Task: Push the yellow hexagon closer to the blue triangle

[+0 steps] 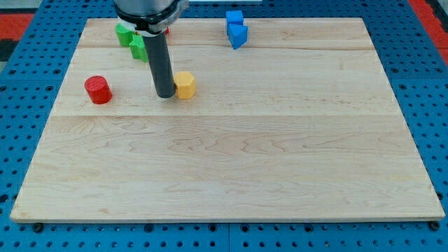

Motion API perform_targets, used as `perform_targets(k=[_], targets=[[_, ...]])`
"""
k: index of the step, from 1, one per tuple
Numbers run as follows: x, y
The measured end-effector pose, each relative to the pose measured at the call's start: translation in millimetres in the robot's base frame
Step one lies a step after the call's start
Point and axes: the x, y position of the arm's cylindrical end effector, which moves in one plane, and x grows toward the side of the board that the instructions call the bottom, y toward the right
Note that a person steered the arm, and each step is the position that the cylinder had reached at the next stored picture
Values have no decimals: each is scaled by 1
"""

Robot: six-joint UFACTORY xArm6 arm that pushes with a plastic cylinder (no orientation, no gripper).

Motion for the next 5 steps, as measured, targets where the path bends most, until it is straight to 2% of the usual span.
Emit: perform_targets(k=[1,4,5], targets=[[-3,19],[-59,71],[-43,85]])
